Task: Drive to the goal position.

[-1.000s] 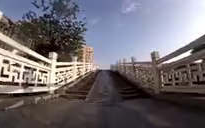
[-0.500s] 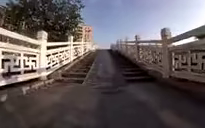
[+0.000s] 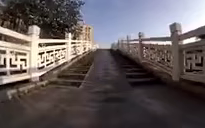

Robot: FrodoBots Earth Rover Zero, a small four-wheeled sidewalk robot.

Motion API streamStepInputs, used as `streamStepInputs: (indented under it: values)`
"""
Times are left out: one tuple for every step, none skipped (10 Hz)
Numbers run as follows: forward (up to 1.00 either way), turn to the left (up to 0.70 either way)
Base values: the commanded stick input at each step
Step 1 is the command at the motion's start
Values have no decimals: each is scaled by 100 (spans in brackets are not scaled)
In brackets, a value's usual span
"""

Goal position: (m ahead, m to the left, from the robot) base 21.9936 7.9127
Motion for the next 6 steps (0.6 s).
streamStepInputs:
  values:
    - [70,-2]
    - [70,-3]
    - [70,-5]
    - [70,-3]
    - [70,0]
    - [70,0]
